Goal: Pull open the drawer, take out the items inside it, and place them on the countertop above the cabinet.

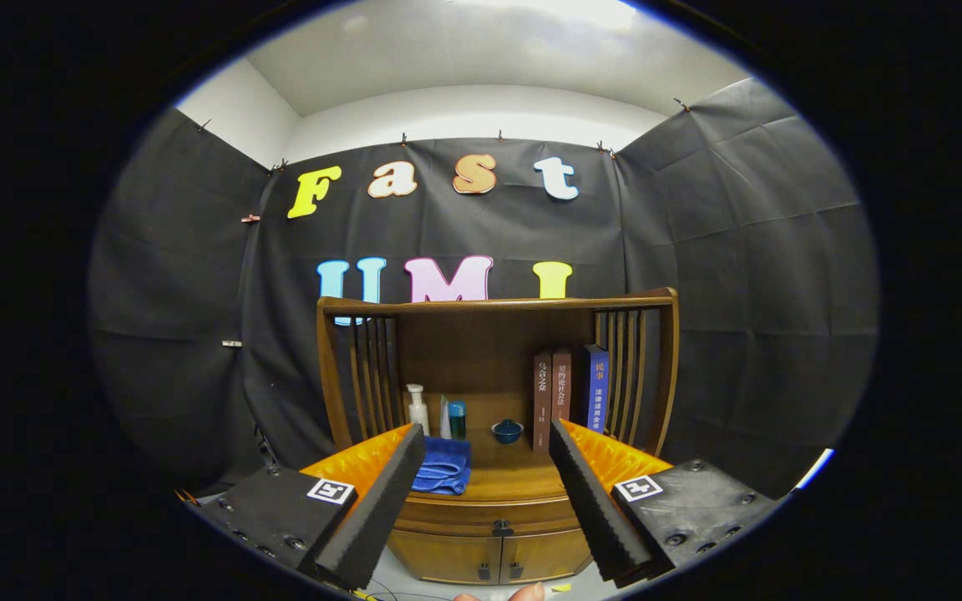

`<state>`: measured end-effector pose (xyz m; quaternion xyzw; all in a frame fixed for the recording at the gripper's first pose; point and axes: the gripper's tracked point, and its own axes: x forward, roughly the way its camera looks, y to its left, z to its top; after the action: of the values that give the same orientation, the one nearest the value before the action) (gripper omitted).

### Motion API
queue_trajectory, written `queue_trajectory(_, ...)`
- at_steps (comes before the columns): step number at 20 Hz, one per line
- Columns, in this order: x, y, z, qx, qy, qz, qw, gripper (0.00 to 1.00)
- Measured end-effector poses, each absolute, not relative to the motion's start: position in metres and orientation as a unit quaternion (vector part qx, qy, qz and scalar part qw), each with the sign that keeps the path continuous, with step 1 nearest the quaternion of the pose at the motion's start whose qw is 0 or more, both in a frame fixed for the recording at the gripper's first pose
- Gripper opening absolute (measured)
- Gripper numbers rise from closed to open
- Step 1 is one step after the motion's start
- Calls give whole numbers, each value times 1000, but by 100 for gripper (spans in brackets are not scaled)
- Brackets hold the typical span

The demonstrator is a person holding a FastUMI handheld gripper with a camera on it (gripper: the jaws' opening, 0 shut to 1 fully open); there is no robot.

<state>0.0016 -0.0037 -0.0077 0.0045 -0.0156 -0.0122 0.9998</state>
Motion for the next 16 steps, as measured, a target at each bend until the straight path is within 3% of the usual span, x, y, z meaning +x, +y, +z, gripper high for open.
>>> queue_trajectory(7,25,-5,-77,-7,-33,-14,999,97)
queue_trajectory(16,88,-19,-254,-33,28,-35,998,98)
